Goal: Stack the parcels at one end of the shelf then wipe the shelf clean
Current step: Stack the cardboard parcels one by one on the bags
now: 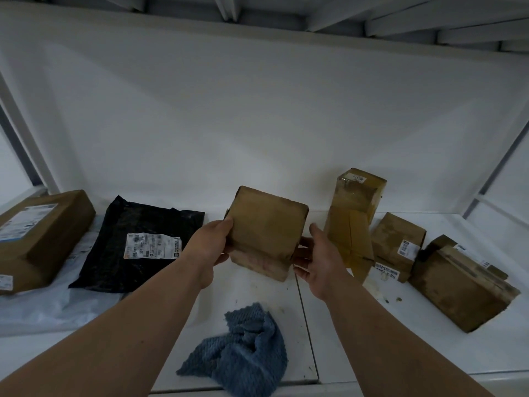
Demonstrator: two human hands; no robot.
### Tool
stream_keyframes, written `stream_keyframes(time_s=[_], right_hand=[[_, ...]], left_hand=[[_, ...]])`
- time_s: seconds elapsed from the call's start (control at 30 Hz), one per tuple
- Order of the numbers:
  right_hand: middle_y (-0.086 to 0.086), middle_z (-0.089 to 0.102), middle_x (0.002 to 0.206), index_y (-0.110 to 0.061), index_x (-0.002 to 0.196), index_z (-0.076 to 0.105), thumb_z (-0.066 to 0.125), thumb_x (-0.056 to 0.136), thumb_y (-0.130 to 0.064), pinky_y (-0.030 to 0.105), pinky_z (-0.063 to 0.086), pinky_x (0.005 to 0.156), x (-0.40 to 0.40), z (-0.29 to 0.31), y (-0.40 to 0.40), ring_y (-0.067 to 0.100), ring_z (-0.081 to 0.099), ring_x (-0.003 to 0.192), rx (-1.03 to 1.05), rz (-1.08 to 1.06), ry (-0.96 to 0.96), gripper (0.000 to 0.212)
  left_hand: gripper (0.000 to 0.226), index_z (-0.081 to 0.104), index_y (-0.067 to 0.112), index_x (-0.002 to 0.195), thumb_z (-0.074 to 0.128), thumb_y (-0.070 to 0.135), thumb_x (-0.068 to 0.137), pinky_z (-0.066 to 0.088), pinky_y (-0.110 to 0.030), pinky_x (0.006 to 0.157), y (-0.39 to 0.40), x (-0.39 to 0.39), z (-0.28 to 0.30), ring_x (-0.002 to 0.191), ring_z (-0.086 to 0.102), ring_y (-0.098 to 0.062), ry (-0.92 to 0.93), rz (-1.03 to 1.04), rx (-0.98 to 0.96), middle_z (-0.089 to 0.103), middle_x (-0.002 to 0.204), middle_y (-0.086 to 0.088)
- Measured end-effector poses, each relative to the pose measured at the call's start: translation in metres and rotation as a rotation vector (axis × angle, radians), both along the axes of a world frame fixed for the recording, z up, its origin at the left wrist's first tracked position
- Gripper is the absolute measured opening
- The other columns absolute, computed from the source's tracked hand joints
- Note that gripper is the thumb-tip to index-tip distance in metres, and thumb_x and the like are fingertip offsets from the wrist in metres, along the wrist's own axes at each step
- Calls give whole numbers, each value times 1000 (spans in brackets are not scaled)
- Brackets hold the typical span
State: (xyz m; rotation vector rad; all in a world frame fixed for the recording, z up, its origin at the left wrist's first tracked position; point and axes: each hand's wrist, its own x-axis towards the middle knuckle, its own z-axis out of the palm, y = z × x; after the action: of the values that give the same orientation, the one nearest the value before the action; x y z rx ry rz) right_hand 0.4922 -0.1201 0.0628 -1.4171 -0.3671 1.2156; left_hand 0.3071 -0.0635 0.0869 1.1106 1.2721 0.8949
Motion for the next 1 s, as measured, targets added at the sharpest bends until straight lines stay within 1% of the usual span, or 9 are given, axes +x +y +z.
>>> stream_keyframes(time_s=[0.1, 0.2, 0.27, 0.37, 0.57, 0.7, 0.77, 0.9, 1.0], right_hand=[[5, 63, 85, -16, 105, 69, 49, 99, -40, 36, 48, 83, -2, 3, 2, 24, 59, 90, 52, 6, -34, 32], [6, 66, 97, -18, 109, 68, 54, 96, -25, 33, 51, 79, -6, 9, 5, 23, 61, 91, 65, 48, -145, 21], [5, 64, 102, -28, 113, 64, 51, 94, -13, 28, 46, 72, -8, 13, 6, 20, 59, 92, 70, 109, -265, 27], [5, 61, 114, -30, 127, 63, 49, 91, -8, 31, 43, 83, -11, 15, 10, 23, 56, 104, 75, 177, -439, 44], [10, 67, 114, -15, 115, 69, 53, 93, -18, 36, 41, 87, -12, 12, 12, 29, 58, 112, 66, 159, -444, 28], [2, 67, 114, -24, 116, 63, 54, 90, -57, 46, 42, 102, -11, -1, 12, 26, 60, 110, 47, 193, -197, 43], [-1, 64, 117, -26, 119, 59, 57, 89, -58, 48, 41, 104, -11, -7, 15, 26, 59, 111, 47, 195, -144, 44], [5, 62, 118, -16, 119, 54, 59, 93, -21, 47, 43, 104, -12, -11, 17, 23, 59, 108, 22, 186, -165, 26], [4, 63, 118, -19, 127, 51, 56, 86, 2, 49, 45, 103, -12, -12, 20, 25, 58, 111, 17, 218, -262, 46]], left_hand=[[19, 56, 27, 103, 44, 41, 98, 48, -45, 99, 3, -5, -4, 100, 62, -26, -47, 11, -55, 58, 102, 0], [27, 54, 29, 116, 44, 46, 97, 49, -47, 97, 6, -11, -10, 100, 66, -28, -79, 16, -109, 58, 110, -3], [30, 50, 31, 121, 43, 47, 97, 50, -47, 95, 5, -15, -13, 97, 67, -29, -100, 16, -148, 58, 111, -2], [33, 45, 31, 127, 42, 47, 98, 51, -48, 91, 4, -20, -20, 94, 68, -31, -134, 9, -213, 56, 117, -4], [55, 43, 33, 127, 44, 69, 86, 51, -52, 91, 13, -27, -18, 101, 65, -32, -213, -14, -242, 47, 126, 2], [82, 57, 18, 100, 48, 89, 59, 55, -50, 81, 25, -33, -17, 109, 61, -29, -228, -33, -248, 63, 124, -1], [77, 60, 13, 93, 53, 84, 64, 53, -49, 88, 26, -32, -16, 106, 63, -27, -140, -51, -192, 70, 111, -4], [48, 63, 24, 110, 75, 52, 73, 48, -44, 94, 26, -32, -18, 108, 61, -25, -97, -100, -127, 67, 115, 1], [49, 56, 29, 122, 67, 19, 75, 42, -38, 88, 29, -32, -21, 113, 56, -23, 5, -172, -53, 65, 119, -1]])
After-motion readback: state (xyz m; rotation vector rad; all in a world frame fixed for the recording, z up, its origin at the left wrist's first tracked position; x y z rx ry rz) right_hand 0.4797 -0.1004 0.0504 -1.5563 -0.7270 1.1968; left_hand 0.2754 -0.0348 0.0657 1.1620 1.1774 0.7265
